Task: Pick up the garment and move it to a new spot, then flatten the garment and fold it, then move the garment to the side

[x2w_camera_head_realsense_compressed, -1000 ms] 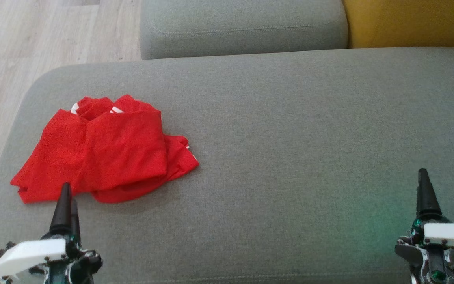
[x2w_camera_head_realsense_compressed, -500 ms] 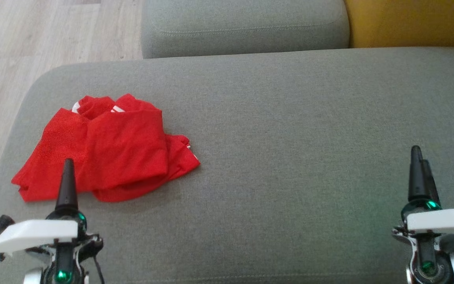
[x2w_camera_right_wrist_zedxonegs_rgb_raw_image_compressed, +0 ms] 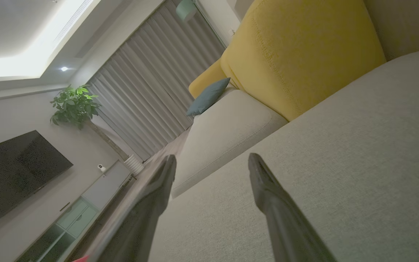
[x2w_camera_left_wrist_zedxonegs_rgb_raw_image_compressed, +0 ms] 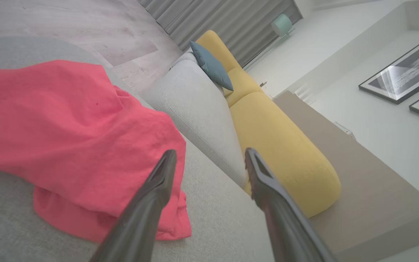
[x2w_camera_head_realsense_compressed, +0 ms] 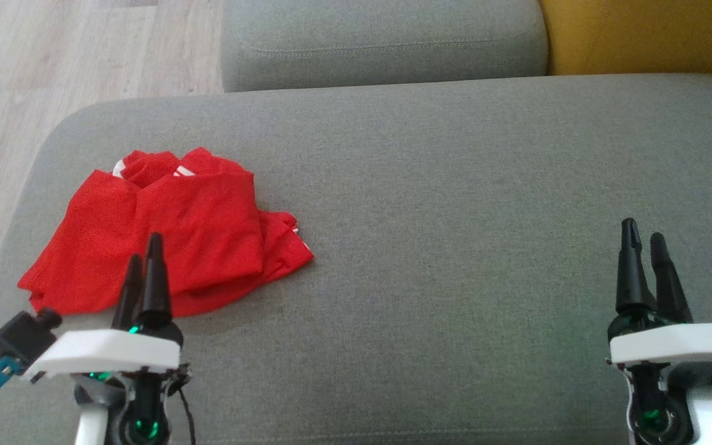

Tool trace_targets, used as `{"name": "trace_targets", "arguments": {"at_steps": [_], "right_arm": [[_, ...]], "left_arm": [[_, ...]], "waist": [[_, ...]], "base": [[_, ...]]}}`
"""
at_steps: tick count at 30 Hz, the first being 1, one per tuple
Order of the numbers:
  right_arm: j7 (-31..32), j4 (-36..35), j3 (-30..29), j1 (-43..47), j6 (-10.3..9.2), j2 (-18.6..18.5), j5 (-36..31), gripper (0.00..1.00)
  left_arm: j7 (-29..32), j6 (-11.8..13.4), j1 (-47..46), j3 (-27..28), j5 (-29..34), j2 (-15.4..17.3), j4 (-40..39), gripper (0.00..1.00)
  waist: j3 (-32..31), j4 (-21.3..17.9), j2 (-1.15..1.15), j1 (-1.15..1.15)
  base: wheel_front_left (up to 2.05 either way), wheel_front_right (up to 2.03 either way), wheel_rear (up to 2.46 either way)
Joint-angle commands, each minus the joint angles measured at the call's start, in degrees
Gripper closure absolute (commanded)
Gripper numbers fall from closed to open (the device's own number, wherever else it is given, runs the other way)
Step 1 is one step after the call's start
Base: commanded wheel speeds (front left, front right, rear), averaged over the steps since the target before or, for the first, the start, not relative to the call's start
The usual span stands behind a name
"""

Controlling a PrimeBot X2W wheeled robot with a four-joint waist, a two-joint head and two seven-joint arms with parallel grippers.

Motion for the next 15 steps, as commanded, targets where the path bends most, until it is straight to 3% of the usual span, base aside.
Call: {"name": "trace_targets", "arguments": {"at_steps": [1, 15], "right_arm": [[-0.8, -2.7, 1.0, -2.9, 0.23, -0.4, -2.4, 0.0], [-3.0, -3.5, 2.4, -2.6, 0.28, -0.5, -14.8, 0.0]], "left_arm": [[-0.9, 0.3, -3.0, 0.4, 2.2, 0.7, -2.8, 0.0], [-3.1, 4.1, -3.1, -4.1, 17.5, 1.9, -3.6, 0.0]], "waist": [[0.0, 0.0, 0.0, 0.0], [0.0, 0.2, 0.0, 0.0]], "base": [[0.0, 0.0, 0.0], [0.0, 0.0, 0.0]]}}
